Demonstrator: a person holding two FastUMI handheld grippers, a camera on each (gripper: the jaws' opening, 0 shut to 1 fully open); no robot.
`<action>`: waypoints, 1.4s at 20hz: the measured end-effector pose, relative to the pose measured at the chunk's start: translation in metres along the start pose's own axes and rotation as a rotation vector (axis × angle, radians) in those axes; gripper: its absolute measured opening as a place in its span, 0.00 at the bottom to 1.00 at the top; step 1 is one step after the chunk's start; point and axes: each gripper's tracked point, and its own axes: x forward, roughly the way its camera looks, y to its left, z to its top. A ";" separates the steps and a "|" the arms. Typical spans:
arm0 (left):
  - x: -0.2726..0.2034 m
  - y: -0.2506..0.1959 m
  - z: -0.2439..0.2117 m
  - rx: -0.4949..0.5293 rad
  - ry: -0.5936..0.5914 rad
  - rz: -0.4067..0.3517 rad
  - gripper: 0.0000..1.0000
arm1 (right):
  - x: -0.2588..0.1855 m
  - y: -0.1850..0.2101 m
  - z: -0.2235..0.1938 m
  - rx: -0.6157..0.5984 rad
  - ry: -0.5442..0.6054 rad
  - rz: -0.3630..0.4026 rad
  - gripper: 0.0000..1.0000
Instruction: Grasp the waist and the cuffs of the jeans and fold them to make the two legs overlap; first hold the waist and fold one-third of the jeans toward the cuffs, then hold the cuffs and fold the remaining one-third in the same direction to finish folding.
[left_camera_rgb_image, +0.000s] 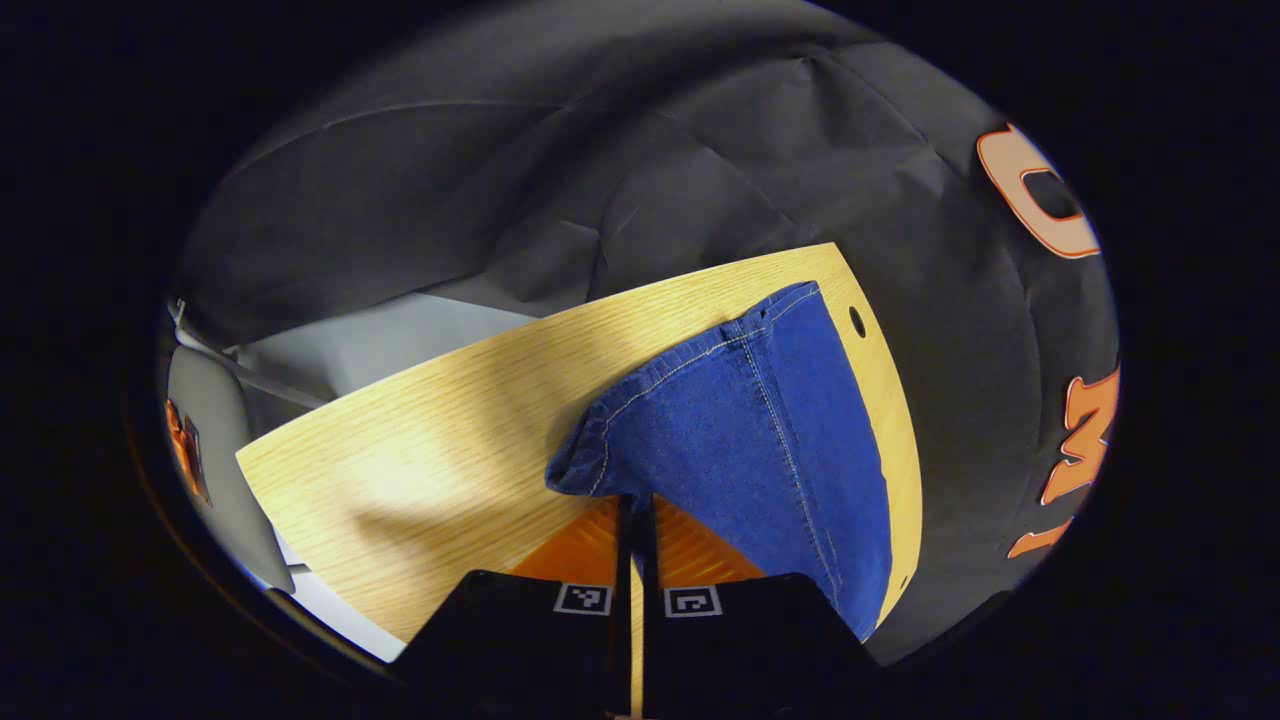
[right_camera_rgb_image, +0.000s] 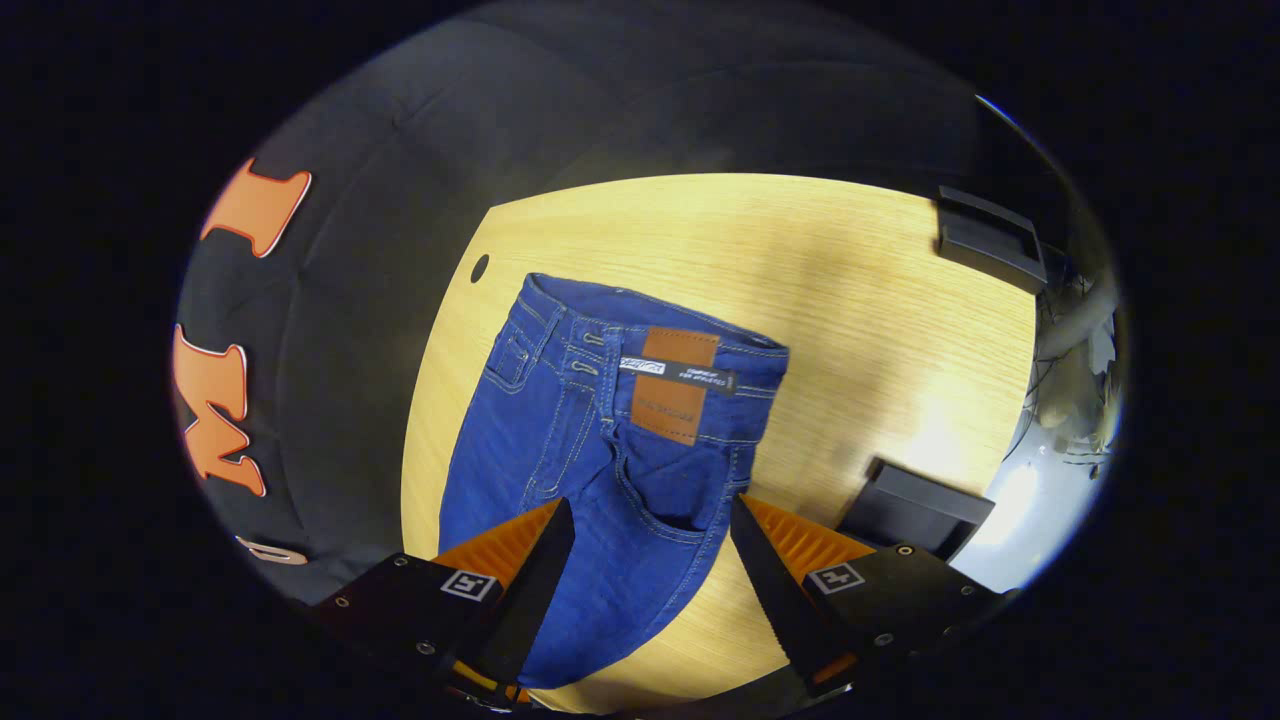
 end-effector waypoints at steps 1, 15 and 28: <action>0.000 -0.001 0.000 0.008 -0.001 0.002 0.05 | 0.003 -0.001 0.001 0.000 -0.004 0.010 0.97; -0.033 -0.022 0.008 0.032 -0.063 -0.043 0.04 | 0.030 0.003 0.000 0.108 0.049 0.002 0.09; -0.093 -0.003 -0.005 0.018 -0.106 -0.004 0.04 | 0.002 -0.014 0.012 0.076 0.084 -0.013 0.08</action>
